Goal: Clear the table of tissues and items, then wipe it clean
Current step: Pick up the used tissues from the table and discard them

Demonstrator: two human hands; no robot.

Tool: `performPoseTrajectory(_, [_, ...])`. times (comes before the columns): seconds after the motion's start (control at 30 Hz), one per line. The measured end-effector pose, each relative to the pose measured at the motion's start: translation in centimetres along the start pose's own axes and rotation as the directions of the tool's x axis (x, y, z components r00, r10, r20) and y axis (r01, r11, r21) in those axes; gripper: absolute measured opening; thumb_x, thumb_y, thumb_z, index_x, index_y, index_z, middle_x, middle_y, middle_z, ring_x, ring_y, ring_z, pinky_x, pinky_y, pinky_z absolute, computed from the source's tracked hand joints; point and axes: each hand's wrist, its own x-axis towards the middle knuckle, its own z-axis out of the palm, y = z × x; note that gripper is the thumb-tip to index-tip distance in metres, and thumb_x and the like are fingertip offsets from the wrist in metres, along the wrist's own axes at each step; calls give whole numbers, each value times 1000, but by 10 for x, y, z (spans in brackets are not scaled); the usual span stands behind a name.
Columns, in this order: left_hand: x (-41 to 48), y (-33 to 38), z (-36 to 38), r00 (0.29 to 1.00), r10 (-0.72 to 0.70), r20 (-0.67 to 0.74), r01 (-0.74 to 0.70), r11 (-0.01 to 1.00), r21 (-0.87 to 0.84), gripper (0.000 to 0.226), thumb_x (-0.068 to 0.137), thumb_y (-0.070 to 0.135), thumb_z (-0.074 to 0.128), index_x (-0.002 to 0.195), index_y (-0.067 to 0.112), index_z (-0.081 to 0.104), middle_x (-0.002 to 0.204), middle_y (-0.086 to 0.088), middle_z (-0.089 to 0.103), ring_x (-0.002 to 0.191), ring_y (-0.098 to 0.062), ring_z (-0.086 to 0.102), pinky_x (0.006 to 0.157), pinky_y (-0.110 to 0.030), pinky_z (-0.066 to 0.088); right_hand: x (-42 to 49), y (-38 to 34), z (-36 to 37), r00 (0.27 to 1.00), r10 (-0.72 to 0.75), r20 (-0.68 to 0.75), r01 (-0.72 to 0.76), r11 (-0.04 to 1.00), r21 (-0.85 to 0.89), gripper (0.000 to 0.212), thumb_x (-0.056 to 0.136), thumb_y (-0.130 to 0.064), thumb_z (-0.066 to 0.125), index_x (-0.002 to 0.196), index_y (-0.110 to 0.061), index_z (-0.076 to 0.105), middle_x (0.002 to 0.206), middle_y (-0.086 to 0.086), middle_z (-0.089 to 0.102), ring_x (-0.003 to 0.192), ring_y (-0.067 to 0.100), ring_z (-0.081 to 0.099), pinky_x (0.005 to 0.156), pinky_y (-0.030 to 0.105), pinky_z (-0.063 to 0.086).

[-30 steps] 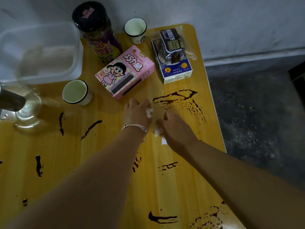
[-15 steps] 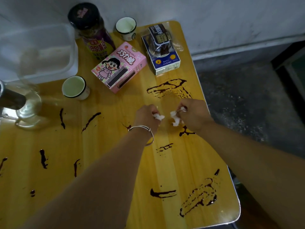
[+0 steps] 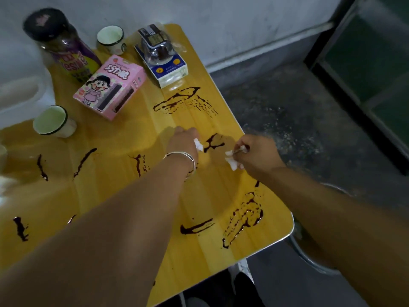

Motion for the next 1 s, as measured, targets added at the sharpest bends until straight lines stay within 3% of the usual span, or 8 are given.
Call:
performPoseTrajectory(0.13, [-3,3,1,997,3,-71,4,994,108,27,88,10,58,115,12,56,126,-10,50,107,-24,55,83,-29,45,-14,16,-4,997,25,-79,-20,998,59,14,83,0,59,76,-12,60,82,13,62,79,30,63,68,37,56])
performPoseTrajectory(0.23, [-16,16,-2,999,-12,-34,13,999,33,28,89,14,57,118,11,56,124,-10,56,112,-25,54,86,-30,45,-25,22,-8,992,55,-116,-50,998,47,12,84,0,60,79,-11,62,81,7,59,70,19,57,47,12,45])
performPoseTrajectory(0.4, [-50,57,2,998,-19,62,37,951,-308,25,87,15,59,111,7,60,114,-12,64,105,-29,59,88,-33,47,-41,24,-23,987,103,-121,-94,992,83,8,85,1,60,87,-5,65,89,12,60,65,19,56,41,13,42])
performPoseTrajectory(0.5, [-66,85,16,988,-5,154,72,898,-435,18,85,14,63,102,7,63,107,-14,66,102,-31,61,90,-36,50,-46,28,-35,984,112,-139,-107,993,45,10,84,0,60,91,-2,67,95,16,64,75,19,54,54,21,40])
performPoseTrajectory(0.6, [-74,112,33,981,15,193,89,849,-521,11,83,12,64,92,6,66,101,-20,68,98,-35,63,88,-43,52,-51,40,-54,981,151,-123,-154,988,-11,15,83,1,57,93,-1,67,99,18,66,85,26,57,62,14,32])
performPoseTrajectory(0.77, [-85,173,80,949,59,310,111,857,-503,21,84,11,64,99,-3,65,105,-24,66,100,-36,63,89,-44,51,-67,91,-101,959,272,-82,-275,961,-30,18,83,3,52,93,1,67,98,20,67,93,31,62,83,30,48])
performPoseTrajectory(0.9, [-96,210,123,897,31,441,173,893,-414,28,87,4,53,114,-1,59,116,-19,62,109,-34,59,91,-36,51,-78,141,-126,932,362,-17,-362,930,-66,22,84,5,49,88,-7,68,100,19,67,97,32,62,81,31,47])
performPoseTrajectory(1.0, [-104,225,159,859,-23,512,300,834,-464,24,86,0,50,107,0,61,110,-24,64,103,-37,61,92,-45,50,-85,170,-142,914,403,49,-392,907,-156,25,90,-2,46,105,-4,66,114,17,64,107,31,59,90,31,45])
